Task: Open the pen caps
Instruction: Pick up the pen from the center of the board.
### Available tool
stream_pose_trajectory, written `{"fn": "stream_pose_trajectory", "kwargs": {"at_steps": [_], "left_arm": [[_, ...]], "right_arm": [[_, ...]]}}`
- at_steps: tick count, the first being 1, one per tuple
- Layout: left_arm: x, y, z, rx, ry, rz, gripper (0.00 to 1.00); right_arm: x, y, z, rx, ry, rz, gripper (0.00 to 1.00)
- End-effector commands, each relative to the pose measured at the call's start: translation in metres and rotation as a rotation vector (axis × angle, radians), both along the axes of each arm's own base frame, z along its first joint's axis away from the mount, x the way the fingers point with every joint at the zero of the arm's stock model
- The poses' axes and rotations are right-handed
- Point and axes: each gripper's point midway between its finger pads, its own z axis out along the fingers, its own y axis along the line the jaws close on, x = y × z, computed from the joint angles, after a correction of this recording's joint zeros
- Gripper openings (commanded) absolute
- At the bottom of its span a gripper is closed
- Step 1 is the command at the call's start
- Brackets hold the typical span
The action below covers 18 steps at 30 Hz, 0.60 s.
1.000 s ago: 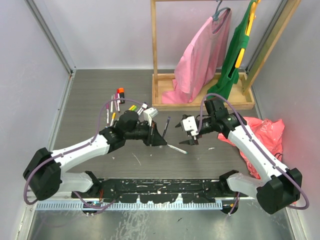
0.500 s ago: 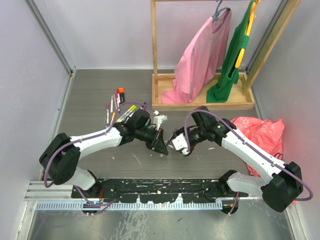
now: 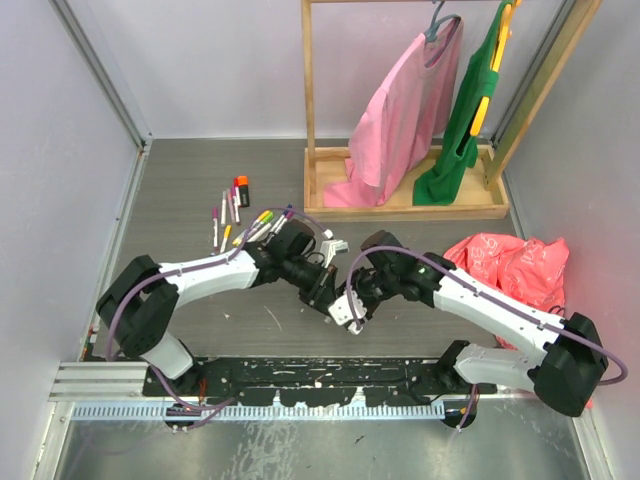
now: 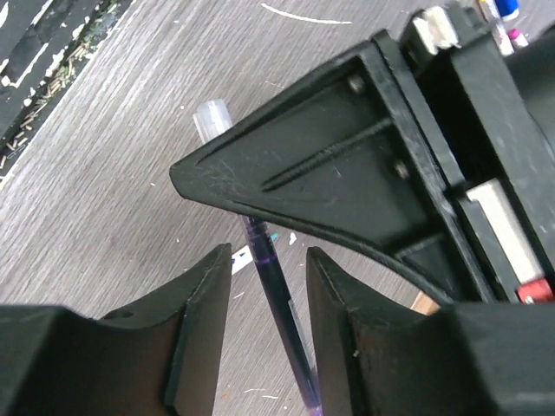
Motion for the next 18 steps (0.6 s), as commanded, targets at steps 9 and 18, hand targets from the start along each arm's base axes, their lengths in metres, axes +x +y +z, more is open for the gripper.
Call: {"fn": "stream_pose_trajectory", "kwargs": {"at_steps": [9,18], "left_arm": [[-0.005,-0.0032,0.0101,-0.013,-0.004,-0.079,0.0],[-0.0002,-0.0006,0.0154,-0.006,-0.05,-0.049,0.29]], "right_arm": [[0.0061,0.0045,-0.0067,-0.066,-0.196,0.023,0.21],[0.0031,0.0,-0.0053,-0.058,-0.223,0.021,0.02]]}}
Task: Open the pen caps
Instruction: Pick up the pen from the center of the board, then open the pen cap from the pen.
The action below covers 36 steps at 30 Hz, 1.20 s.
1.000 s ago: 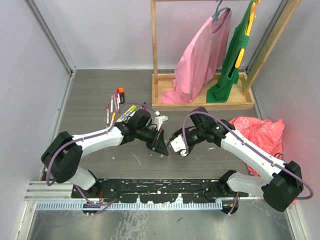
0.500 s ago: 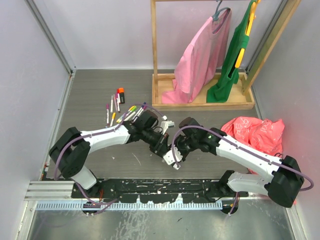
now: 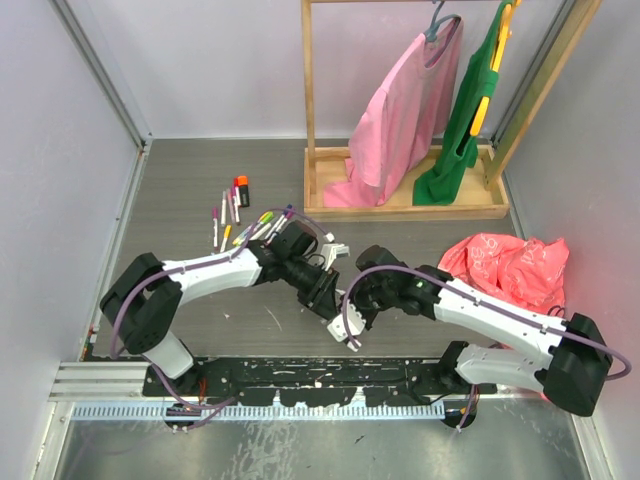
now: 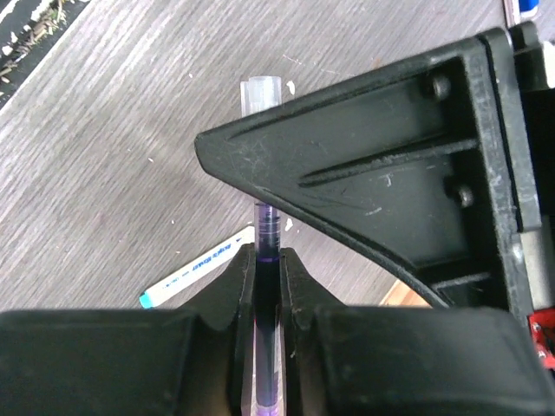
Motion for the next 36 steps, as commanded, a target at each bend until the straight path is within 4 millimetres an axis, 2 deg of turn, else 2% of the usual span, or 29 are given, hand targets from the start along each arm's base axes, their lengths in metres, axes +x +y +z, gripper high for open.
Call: {"fn": "stream_pose_trajectory", "kwargs": {"at_steps": [1,5,10,13,18,21,23,26,29,32,36], "left_arm": [[0.008,-0.005,0.025,-0.057,-0.072,0.01,0.34],[0.01,-0.002,0.031,-0.077,-0.114,0.041,0.48],[0.015,0.005,0.05,-0.14,-0.21,0.108,0.62],[0.021,0.01,0.066,-0.199,-0.294,0.158,0.67],[0.029,0.018,0.109,-0.383,-0.464,0.28,0.72],[0.038,0.028,0.137,-0.533,-0.575,0.406,0.84],[0.044,0.038,0.146,-0.617,-0.627,0.503,0.97],[0.057,0.057,0.17,-0.75,-0.662,0.692,0.98],[0.064,0.068,0.182,-0.832,-0.591,0.814,0.98],[0.064,0.071,0.191,-0.901,-0.474,0.877,0.98],[0.068,0.07,0.196,-0.943,-0.427,0.96,0.98]], "right_arm": [[0.009,0.0,0.015,0.042,-0.061,-0.03,0.01],[0.008,-0.002,0.016,0.048,-0.06,-0.041,0.01],[0.006,-0.005,0.016,0.062,-0.03,-0.058,0.01],[0.004,-0.006,0.023,0.095,0.015,-0.077,0.01],[0.001,-0.009,0.041,0.176,0.117,-0.12,0.01],[0.0,-0.011,0.053,0.224,0.192,-0.165,0.01],[0.002,-0.012,0.062,0.258,0.238,-0.209,0.01],[0.011,-0.013,0.077,0.312,0.301,-0.303,0.01],[0.022,-0.014,0.089,0.362,0.357,-0.405,0.01],[0.032,-0.015,0.1,0.414,0.403,-0.49,0.01],[0.04,-0.013,0.111,0.473,0.473,-0.569,0.01]]}}
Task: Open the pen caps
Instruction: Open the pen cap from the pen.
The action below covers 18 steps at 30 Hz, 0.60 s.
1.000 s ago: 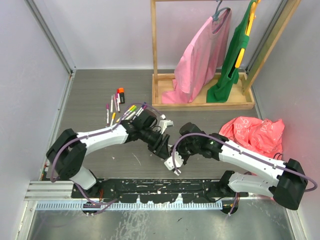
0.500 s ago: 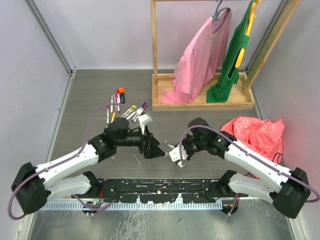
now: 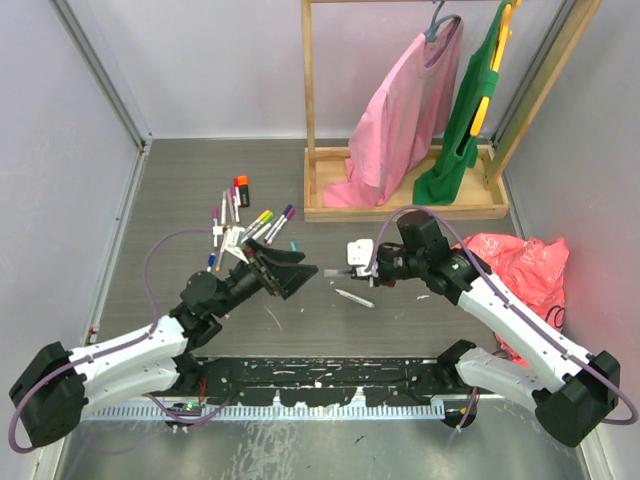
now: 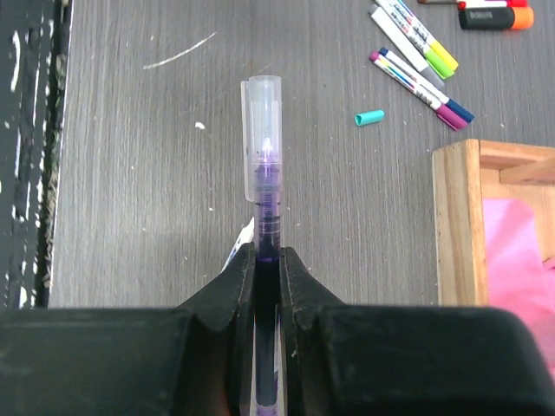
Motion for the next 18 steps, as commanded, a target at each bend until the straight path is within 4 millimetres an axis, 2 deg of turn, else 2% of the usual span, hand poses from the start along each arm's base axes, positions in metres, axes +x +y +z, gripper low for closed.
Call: {"fn": "stream_pose_trajectory", "kwargs": {"at_steps": [1,6,8,11,15,18], "left_arm": [[0.008,0.009,0.048,-0.238,-0.006,0.107,0.98],[0.019,-0.003,0.04,-0.24,0.066,0.24,1.0],[0.022,-0.011,0.038,-0.241,0.08,0.249,0.97],[0.026,-0.024,0.035,-0.253,0.088,0.245,0.89],[0.032,-0.034,0.027,-0.283,0.104,0.241,0.67],[0.037,-0.035,0.02,-0.29,0.118,0.264,0.64]], "right_arm": [[0.012,0.012,0.04,0.153,0.066,-0.099,0.01],[0.021,0.019,0.042,0.209,0.135,-0.17,0.01],[0.024,0.023,0.041,0.229,0.168,-0.192,0.01],[0.026,0.028,0.037,0.244,0.209,-0.199,0.01],[0.028,0.028,0.034,0.247,0.219,-0.219,0.01],[0.029,0.028,0.033,0.247,0.21,-0.223,0.01]]}}
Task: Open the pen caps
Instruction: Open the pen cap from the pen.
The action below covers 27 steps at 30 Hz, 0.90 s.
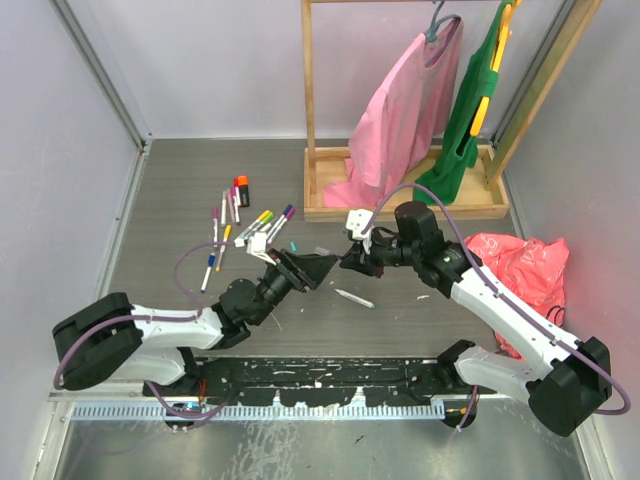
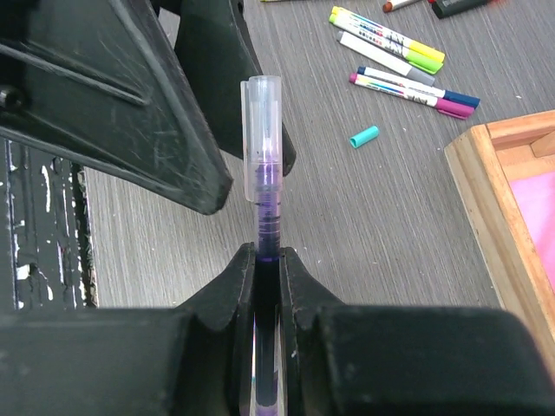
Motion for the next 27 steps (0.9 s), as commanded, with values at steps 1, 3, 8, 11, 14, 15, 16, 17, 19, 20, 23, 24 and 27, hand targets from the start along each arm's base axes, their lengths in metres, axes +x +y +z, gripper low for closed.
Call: {"fn": "stream_pose_trajectory", "kwargs": {"at_steps": [1,3,8,11,14,15,16,17,19,20,23,24,27], "left_arm": [[0.01,0.006,0.041,-0.163,-0.053,0.07,0.63],[0.014,0.011,0.038,-0.16,-0.044,0.101,0.63],[0.021,0.015,0.036,-0.149,-0.022,0.148,0.63],[0.022,0.01,0.037,-0.15,-0.016,0.142,0.59],[0.022,0.008,0.037,-0.155,-0.013,0.135,0.51],[0.022,0.007,0.037,-0.155,-0.014,0.131,0.48],[0.022,0.007,0.037,-0.153,-0.014,0.129,0.44],[0.022,0.006,0.037,-0.153,-0.014,0.126,0.39],[0.022,0.004,0.037,-0.153,-0.016,0.118,0.29],[0.021,0.003,0.037,-0.151,-0.016,0.116,0.25],[0.021,0.0,0.036,-0.15,-0.014,0.108,0.14],[0.022,-0.001,0.036,-0.15,-0.015,0.108,0.09],[0.022,0.0,0.036,-0.157,-0.024,0.113,0.0]], "right_arm": [[0.007,0.006,0.017,0.057,-0.037,-0.014,0.01],[0.007,0.006,0.015,0.055,-0.035,-0.014,0.01],[0.005,0.007,0.012,0.054,-0.027,-0.002,0.01],[0.006,0.007,0.01,0.051,-0.026,-0.002,0.01],[0.007,0.007,0.009,0.048,-0.028,-0.005,0.01],[0.007,0.007,0.01,0.048,-0.029,-0.005,0.01],[0.007,0.007,0.009,0.048,-0.029,-0.006,0.01],[0.007,0.007,0.009,0.047,-0.028,-0.006,0.01],[0.007,0.007,0.009,0.048,-0.029,-0.006,0.01],[0.007,0.007,0.008,0.047,-0.029,-0.005,0.01],[0.007,0.007,0.008,0.047,-0.027,-0.004,0.01],[0.006,0.007,0.008,0.048,-0.026,-0.003,0.01],[0.006,0.007,0.007,0.047,-0.025,0.001,0.03]]}}
